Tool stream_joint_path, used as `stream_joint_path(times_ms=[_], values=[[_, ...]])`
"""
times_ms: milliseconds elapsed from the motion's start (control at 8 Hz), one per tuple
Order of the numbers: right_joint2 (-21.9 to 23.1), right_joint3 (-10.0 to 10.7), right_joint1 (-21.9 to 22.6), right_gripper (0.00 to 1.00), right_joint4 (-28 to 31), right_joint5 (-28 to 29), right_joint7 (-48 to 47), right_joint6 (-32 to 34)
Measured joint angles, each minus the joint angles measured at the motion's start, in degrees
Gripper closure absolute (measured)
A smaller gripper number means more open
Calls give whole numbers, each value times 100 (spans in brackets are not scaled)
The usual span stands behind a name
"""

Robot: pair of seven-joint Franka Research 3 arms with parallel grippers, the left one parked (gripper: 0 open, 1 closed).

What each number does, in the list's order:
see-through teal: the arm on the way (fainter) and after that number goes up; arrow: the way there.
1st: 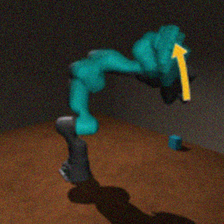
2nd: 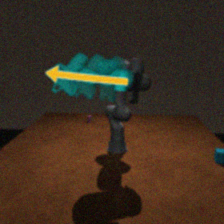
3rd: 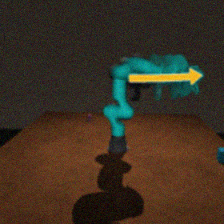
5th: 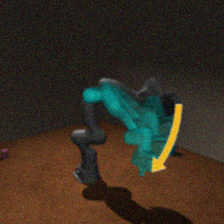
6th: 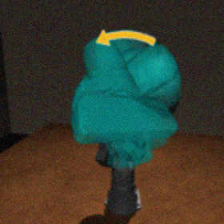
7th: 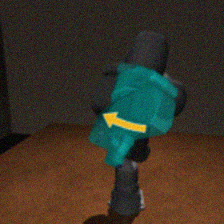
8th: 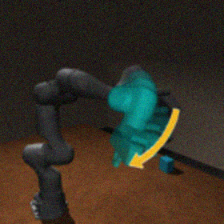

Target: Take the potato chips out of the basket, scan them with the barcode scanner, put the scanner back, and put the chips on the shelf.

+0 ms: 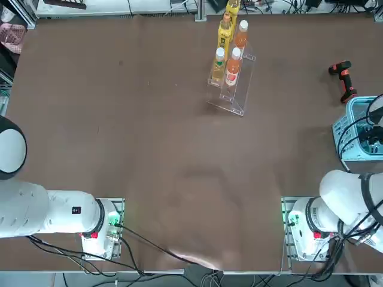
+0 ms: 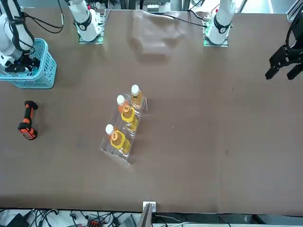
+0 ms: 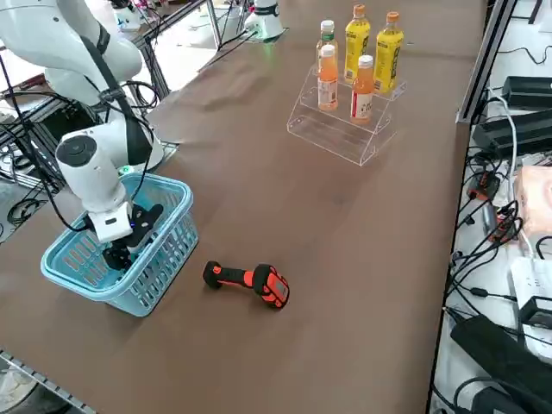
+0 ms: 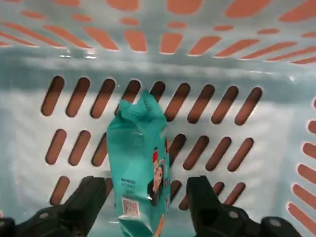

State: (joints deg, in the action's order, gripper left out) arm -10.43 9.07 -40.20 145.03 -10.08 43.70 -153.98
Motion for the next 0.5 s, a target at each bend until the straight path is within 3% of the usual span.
stream_joint_path(times_ms=[500], values=[[-70,0,-82,0,0,0,53,-17]])
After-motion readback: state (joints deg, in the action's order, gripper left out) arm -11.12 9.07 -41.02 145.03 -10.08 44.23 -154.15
